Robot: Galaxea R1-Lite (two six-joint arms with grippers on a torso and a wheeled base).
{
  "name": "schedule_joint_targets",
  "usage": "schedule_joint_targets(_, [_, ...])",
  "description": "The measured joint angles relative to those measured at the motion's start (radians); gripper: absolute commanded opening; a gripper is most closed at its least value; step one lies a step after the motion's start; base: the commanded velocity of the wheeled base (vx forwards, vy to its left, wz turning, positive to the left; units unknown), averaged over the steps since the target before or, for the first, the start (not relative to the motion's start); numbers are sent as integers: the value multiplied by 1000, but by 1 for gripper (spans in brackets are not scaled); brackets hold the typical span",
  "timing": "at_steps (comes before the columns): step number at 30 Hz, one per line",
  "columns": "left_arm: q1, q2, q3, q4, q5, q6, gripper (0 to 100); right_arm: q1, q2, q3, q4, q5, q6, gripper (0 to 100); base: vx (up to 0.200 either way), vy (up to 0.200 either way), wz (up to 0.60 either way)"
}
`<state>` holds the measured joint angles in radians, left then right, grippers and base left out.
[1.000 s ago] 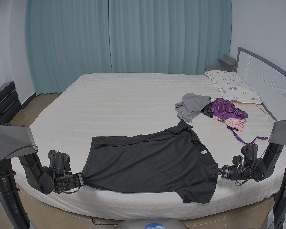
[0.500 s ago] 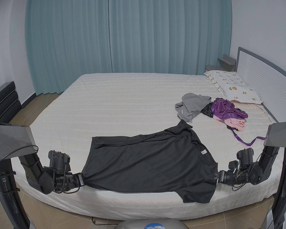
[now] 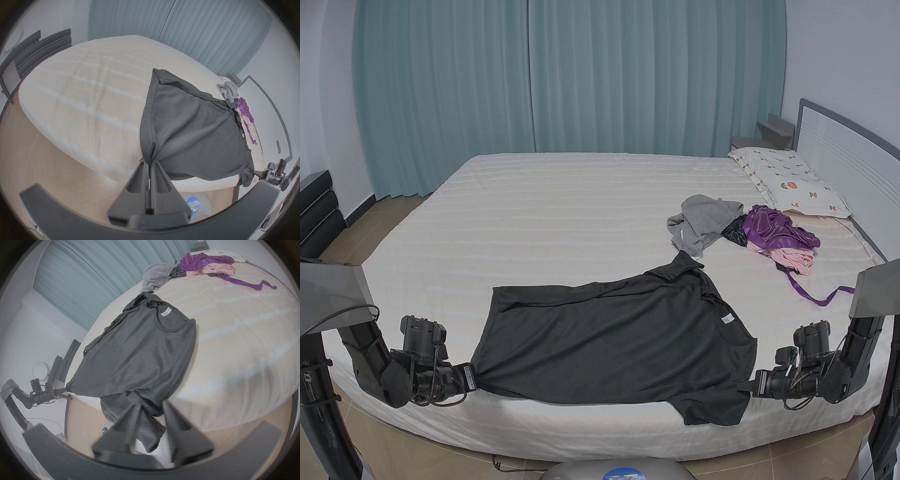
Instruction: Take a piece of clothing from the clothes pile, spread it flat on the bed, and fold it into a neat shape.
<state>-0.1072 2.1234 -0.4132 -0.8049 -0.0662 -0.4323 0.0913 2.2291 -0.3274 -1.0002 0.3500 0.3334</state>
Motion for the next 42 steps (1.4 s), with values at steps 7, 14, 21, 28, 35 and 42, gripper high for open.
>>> schedule_joint_targets(7, [0,0,-7,-10,0,-11,0,14,16,-13,-82,-28,27,0,0,0,0])
schedule_joint_targets(14, [1,2,-50,-16,6,-101,0,-8,8,-110,-92,-33,84,0,0,0,0])
schedule_joint_targets(21, [1,15,-90,-17,12,-151,0,-12,64,-240,-77,-37,97,0,0,0,0])
schedule_joint_targets(28, [-1,40,-102,-21,13,-159,0,-7,125,-312,-70,-33,101,100,0,0,0])
schedule_joint_targets(35, [-1,49,-104,-21,13,-159,0,-21,86,-262,-79,-11,103,100,0,0,0])
schedule_joint_targets(42, [-1,49,-103,-22,13,-159,0,-12,54,-133,-83,22,83,100,0,0,0])
